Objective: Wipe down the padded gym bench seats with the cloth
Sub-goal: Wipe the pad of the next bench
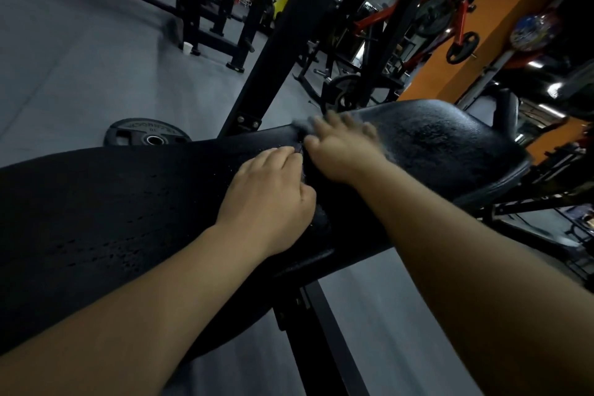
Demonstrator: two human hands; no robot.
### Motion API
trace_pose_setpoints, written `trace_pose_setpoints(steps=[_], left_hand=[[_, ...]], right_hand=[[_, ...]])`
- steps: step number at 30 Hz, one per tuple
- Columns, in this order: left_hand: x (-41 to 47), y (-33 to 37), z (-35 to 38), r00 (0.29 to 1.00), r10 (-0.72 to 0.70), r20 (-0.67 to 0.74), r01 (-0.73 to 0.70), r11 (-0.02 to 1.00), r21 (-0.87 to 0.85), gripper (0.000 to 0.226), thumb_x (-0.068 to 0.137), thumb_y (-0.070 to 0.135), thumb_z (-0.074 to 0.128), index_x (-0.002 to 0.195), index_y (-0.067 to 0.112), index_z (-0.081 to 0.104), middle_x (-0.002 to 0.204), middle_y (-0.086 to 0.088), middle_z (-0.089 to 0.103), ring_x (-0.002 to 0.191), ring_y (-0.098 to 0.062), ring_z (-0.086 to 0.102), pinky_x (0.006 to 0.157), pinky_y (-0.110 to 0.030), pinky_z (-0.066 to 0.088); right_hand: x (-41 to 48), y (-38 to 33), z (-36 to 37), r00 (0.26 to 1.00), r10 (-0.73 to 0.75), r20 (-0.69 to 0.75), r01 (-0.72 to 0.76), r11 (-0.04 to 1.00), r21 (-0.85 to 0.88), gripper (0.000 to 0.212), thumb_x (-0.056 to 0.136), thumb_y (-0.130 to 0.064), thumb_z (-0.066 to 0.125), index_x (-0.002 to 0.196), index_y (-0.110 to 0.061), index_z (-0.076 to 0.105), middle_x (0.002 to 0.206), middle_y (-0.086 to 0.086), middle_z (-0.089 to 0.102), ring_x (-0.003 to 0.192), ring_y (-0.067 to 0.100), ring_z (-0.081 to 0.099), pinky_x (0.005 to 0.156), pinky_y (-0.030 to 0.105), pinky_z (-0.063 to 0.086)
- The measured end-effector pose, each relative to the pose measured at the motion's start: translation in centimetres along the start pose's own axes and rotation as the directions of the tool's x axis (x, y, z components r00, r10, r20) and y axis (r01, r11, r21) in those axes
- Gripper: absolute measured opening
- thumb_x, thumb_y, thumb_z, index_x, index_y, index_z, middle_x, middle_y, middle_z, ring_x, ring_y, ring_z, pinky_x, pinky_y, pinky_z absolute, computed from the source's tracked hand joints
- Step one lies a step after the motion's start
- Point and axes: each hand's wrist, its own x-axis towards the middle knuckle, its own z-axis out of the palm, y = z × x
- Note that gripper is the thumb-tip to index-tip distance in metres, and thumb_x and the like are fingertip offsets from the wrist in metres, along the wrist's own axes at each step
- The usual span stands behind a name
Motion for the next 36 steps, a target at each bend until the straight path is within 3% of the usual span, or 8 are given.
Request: trace_pose_setpoints(steps=[2, 4, 9, 15, 21, 27, 32, 36], left_hand=[[-0.1, 0.0, -0.1, 1.0, -0.009, -0.008, 0.009, 1.0, 0.006, 0.053, 0.097, 0.031, 0.034, 0.147, 0.013, 0.04, 0.158, -0.003, 0.033, 0.147, -0.018, 0.024, 0.122, -0.036, 0.018], [-0.1, 0.1, -0.2, 1.0, -0.019, -0.022, 0.019, 1.0, 0.007, 0.056, 0.095, 0.033, 0.029, 0.146, 0.013, 0.041, 0.158, -0.003, 0.034, 0.147, -0.018, 0.026, 0.121, -0.036, 0.019], [-0.1, 0.1, -0.1, 0.999, -0.018, -0.032, 0.018, 1.0, -0.016, 0.058, 0.095, 0.033, 0.029, 0.149, 0.014, 0.038, 0.159, -0.001, 0.032, 0.147, -0.016, 0.024, 0.121, -0.036, 0.018], [0.0, 0.1, -0.5, 0.999, -0.039, -0.026, 0.038, 0.999, -0.034, 0.05, 0.095, 0.03, 0.038, 0.141, 0.013, 0.044, 0.152, -0.002, 0.038, 0.142, -0.017, 0.028, 0.119, -0.035, 0.024], [0.0, 0.3, -0.5, 0.999, -0.05, -0.023, 0.048, 0.997, -0.055, 0.05, 0.094, 0.029, 0.038, 0.14, 0.011, 0.044, 0.148, -0.001, 0.041, 0.139, -0.018, 0.032, 0.116, -0.036, 0.028], [0.1, 0.2, -0.6, 0.996, -0.083, -0.014, 0.082, 0.993, -0.083, 0.035, 0.09, 0.027, 0.041, 0.12, 0.01, 0.049, 0.13, -0.005, 0.049, 0.122, -0.021, 0.042, 0.106, -0.037, 0.04], [0.2, 0.2, -0.6, 0.997, -0.077, 0.006, 0.077, 0.992, -0.104, 0.042, 0.095, 0.02, 0.038, 0.134, 0.007, 0.046, 0.141, -0.005, 0.043, 0.13, -0.023, 0.037, 0.109, -0.039, 0.035], [0.0, -0.3, -0.8, 0.998, -0.039, 0.051, 0.045, 0.994, -0.103, 0.039, 0.097, 0.014, 0.039, 0.133, 0.003, 0.047, 0.142, -0.01, 0.043, 0.132, -0.027, 0.037, 0.109, -0.035, 0.031]], right_hand=[[-2.2, 0.2, -0.1, 0.988, -0.151, 0.028, 0.151, 0.988, 0.026, 0.052, 0.104, -0.044, 0.024, 0.156, -0.037, 0.02, 0.167, -0.005, 0.011, 0.153, 0.018, 0.005, 0.122, 0.049, 0.004], [-3.1, 3.3, -1.0, 0.985, -0.17, 0.026, 0.17, 0.985, 0.029, 0.052, 0.105, -0.048, 0.023, 0.156, -0.041, 0.017, 0.166, -0.011, 0.011, 0.153, 0.014, 0.006, 0.121, 0.045, 0.006], [2.4, 4.4, -1.2, 0.994, 0.105, -0.036, -0.106, 0.994, -0.012, 0.052, 0.099, -0.048, 0.026, 0.148, -0.033, 0.034, 0.154, -0.002, 0.035, 0.145, 0.022, 0.024, 0.114, 0.056, 0.02], [-1.5, 1.2, -0.7, 0.975, -0.211, 0.073, 0.209, 0.977, 0.03, 0.052, 0.106, -0.045, 0.023, 0.157, -0.04, 0.018, 0.166, -0.013, 0.01, 0.153, 0.012, 0.004, 0.122, 0.048, 0.001], [0.9, 2.2, -1.0, 0.999, 0.032, -0.035, -0.031, 0.999, 0.008, 0.052, 0.102, -0.046, 0.026, 0.152, -0.033, 0.029, 0.161, -0.004, 0.028, 0.149, 0.018, 0.018, 0.116, 0.052, 0.013], [-5.1, 0.6, -0.5, 0.972, -0.237, 0.004, 0.236, 0.97, 0.061, 0.051, 0.105, -0.049, 0.022, 0.156, -0.042, 0.019, 0.166, -0.012, 0.011, 0.153, 0.011, 0.005, 0.123, 0.047, 0.003], [-3.9, 2.2, -1.2, 1.0, -0.013, -0.017, 0.013, 1.0, 0.006, 0.053, 0.105, -0.049, 0.017, 0.157, -0.034, 0.022, 0.168, -0.003, 0.008, 0.154, 0.019, 0.0, 0.121, 0.05, 0.0], [-7.5, -1.8, 0.6, 0.966, -0.189, -0.177, 0.213, 0.969, 0.127, 0.05, 0.101, -0.031, 0.035, 0.15, -0.018, 0.038, 0.155, 0.008, 0.04, 0.145, 0.027, 0.032, 0.115, 0.038, 0.022]])
